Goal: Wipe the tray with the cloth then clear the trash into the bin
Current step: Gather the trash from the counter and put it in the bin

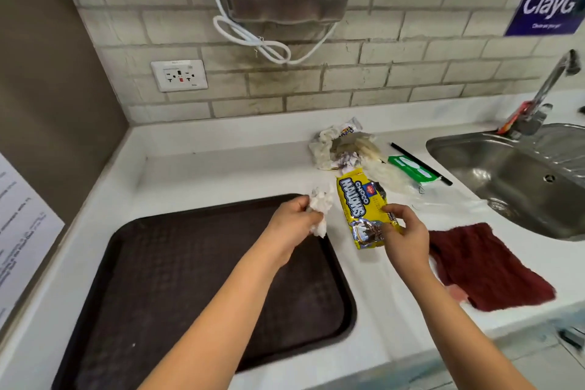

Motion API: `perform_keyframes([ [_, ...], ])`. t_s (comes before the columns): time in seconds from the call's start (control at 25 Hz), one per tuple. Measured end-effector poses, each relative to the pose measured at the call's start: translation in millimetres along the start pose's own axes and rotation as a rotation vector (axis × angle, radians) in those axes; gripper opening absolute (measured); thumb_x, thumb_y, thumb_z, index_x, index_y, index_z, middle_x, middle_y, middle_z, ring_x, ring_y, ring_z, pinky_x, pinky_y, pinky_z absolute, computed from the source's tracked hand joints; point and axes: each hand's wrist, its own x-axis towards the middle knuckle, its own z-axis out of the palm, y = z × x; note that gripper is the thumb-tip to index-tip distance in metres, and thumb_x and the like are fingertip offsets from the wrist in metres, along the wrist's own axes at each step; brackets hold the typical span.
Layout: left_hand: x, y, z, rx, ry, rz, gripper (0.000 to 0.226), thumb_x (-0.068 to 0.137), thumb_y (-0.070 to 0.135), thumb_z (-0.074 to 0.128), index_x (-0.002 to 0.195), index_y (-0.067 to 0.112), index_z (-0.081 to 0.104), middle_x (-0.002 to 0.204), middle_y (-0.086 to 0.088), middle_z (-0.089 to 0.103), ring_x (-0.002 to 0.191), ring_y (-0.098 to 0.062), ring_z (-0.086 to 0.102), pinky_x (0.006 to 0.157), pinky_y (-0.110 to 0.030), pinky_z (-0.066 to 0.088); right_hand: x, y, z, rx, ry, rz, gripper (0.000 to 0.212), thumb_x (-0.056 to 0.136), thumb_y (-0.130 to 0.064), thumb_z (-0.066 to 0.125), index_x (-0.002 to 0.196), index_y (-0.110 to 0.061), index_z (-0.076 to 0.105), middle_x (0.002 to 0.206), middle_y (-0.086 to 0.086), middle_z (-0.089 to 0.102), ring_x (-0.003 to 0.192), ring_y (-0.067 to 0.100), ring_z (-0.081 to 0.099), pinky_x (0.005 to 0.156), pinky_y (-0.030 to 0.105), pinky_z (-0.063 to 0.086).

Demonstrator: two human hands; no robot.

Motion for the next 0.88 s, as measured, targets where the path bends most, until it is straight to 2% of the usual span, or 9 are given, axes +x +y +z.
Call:
perform_keyframes([
  [0.16,-38.6,-6.9,49.6,-0.004,-0.008,0.02,0.023,0.069,0.006,0.056,0.09,0.012,0.064,0.089,-0.009,0.059,0.079,-0.019,0.051,0.075,-0.032,0.041,-18.7,7.3,-48.8,0.027,-0.009,-0.016,0.033,0.074,0.017,0.047,0.085,-0.012,0.058,0.078,-0.006,0.059,0.06,-0.011,0.056,0.055,0.002,0.04],
  [0.24,-64.4,-19.5,80.9,-0.022,-0.006,0.024,0.018,0.075,0.002,0.055,0.086,0.013,0.062,0.086,-0.009,0.057,0.077,-0.018,0.05,0.073,-0.031,0.042,-35.0,22.5,-84.9,0.04,-0.019,-0.025,0.037,0.072,0.019,0.045,0.078,-0.016,0.056,0.076,-0.007,0.058,0.063,-0.001,0.056,0.054,0.004,0.041],
  [0.32,-92.8,-37.2,115.9,-0.035,0.009,0.004,0.021,0.082,-0.005,0.051,0.089,0.012,0.061,0.081,-0.005,0.057,0.071,-0.015,0.049,0.069,-0.026,0.043,-54.6,48.4,-125.9,0.048,-0.04,-0.013,0.038,0.073,0.017,0.045,0.076,-0.019,0.055,0.074,-0.008,0.058,0.059,-0.001,0.054,0.052,0.006,0.04],
  [0.44,-134.5,-81.2,168.1,-0.061,0.031,-0.112,0.029,0.086,-0.004,0.05,0.11,0.011,0.057,0.096,-0.003,0.063,0.083,-0.016,0.057,0.078,-0.033,0.048,-83.9,95.4,-180.5,0.11,-0.002,-0.006,0.035,0.068,0.004,0.043,0.069,-0.029,0.054,0.065,-0.015,0.059,0.058,-0.004,0.051,0.054,0.009,0.04],
  [0.56,-170.4,-136.2,204.0,-0.051,0.026,-0.281,0.035,0.087,-0.002,0.05,0.118,0.014,0.051,0.112,-0.004,0.062,0.099,-0.019,0.06,0.088,-0.036,0.049,-114.4,145.2,-217.0,0.097,0.033,0.055,0.037,0.062,-0.003,0.039,0.065,-0.036,0.055,0.065,-0.019,0.057,0.061,-0.002,0.048,0.057,0.013,0.04],
  [0.64,-185.3,-173.3,216.2,-0.045,0.018,-0.389,0.037,0.088,-0.001,0.049,0.122,0.015,0.049,0.118,-0.004,0.061,0.104,-0.019,0.059,0.085,-0.033,0.05,-141.4,183.5,-233.6,0.038,0.029,0.13,0.035,0.063,-0.004,0.039,0.065,-0.036,0.053,0.066,-0.016,0.056,0.063,0.005,0.046,0.056,0.02,0.04],
  [0.72,-188.1,-210.1,223.6,-0.06,0.05,-0.472,0.035,0.09,-0.001,0.048,0.122,0.013,0.048,0.116,-0.006,0.059,0.098,-0.018,0.059,0.078,-0.028,0.051,-166.7,222.7,-245.2,-0.051,-0.001,0.193,0.03,0.063,-0.005,0.04,0.067,-0.033,0.051,0.067,-0.014,0.054,0.062,0.008,0.046,0.054,0.025,0.04],
  [0.8,-178.5,-245.1,227.3,-0.003,0.069,-0.54,0.033,0.09,0.0,0.049,0.122,0.01,0.047,0.112,-0.006,0.058,0.091,-0.016,0.059,0.076,-0.029,0.052,-185.7,256.4,-251.7,-0.132,-0.011,0.269,0.027,0.066,-0.001,0.041,0.07,-0.027,0.05,0.067,-0.012,0.054,0.06,0.003,0.048,0.052,0.017,0.039],
  [0.88,-162.2,-282.7,230.5,0.115,0.018,-0.571,0.029,0.09,0.002,0.05,0.117,0.011,0.049,0.11,-0.006,0.058,0.088,-0.015,0.058,0.079,-0.033,0.052,-200.3,294.8,-255.4,-0.236,-0.036,0.392,0.032,0.073,0.012,0.045,0.074,-0.019,0.052,0.073,-0.004,0.056,0.061,-0.004,0.053,0.049,0.006,0.037],
])
